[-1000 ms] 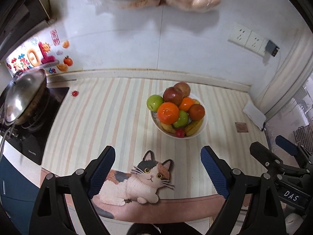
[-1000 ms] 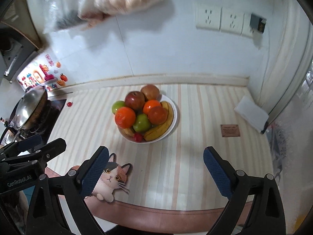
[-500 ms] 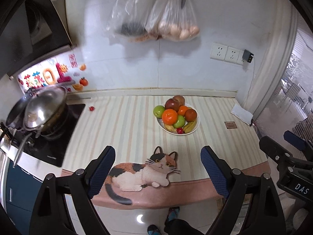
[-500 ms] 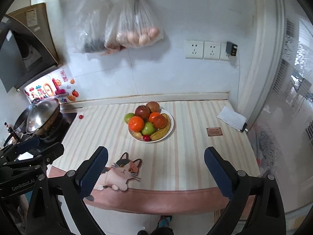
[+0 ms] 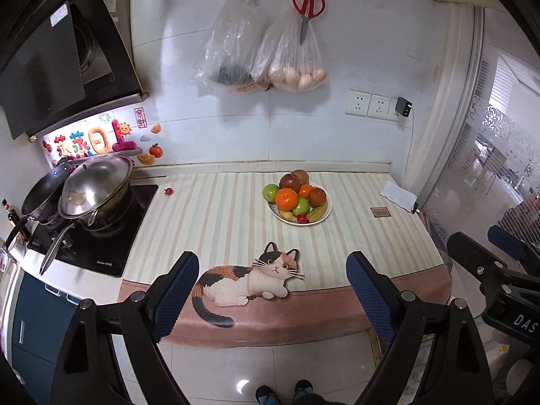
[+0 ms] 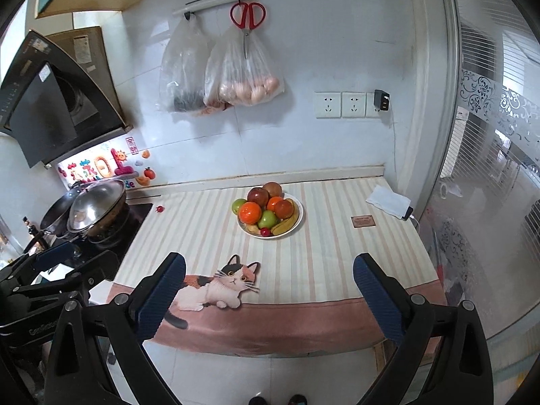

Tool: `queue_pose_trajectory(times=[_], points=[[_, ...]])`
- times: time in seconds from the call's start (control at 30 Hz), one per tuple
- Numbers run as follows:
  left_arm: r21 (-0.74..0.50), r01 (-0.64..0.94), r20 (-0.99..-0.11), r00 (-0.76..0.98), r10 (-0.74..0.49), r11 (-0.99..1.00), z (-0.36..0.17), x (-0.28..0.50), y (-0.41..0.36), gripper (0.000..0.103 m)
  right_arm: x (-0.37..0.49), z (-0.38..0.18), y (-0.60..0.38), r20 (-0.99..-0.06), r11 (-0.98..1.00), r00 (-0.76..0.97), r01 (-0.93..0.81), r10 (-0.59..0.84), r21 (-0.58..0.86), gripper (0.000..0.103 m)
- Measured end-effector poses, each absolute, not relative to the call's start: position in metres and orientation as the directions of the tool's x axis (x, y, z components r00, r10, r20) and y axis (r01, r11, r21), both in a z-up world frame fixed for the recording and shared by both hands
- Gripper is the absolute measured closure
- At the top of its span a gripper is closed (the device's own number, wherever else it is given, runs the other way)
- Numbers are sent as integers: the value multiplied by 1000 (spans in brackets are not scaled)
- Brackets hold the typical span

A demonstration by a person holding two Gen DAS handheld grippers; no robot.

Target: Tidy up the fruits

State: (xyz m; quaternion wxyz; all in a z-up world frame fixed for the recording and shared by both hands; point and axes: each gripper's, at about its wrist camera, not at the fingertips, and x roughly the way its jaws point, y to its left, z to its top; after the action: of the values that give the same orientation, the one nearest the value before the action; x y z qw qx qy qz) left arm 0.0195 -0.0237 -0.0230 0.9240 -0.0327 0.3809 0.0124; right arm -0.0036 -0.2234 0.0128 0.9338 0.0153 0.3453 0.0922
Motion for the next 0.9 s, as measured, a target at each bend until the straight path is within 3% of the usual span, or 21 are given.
queue_pose_trajectory(times=[0.43,0.47,0.53,0.9], points=[[-44,-135,-706,706,65,990,-35,24,-22,13,22,2,-228,-652,978,732,-195,197,77,1],[-38,-136,-709,702,69,990,-38,27,-21,13,27,-1,-227,-656,978,728,-196,197,76,1],[-32,-142,-716,694,77,989,-42,33,-21,2,37,-6,-226,-664,976,719,-201,204,82,1],[-7,-156,-753,651,97,988,-66,61,-15,1,83,-33,-216,-697,976,689,-204,196,73,1]])
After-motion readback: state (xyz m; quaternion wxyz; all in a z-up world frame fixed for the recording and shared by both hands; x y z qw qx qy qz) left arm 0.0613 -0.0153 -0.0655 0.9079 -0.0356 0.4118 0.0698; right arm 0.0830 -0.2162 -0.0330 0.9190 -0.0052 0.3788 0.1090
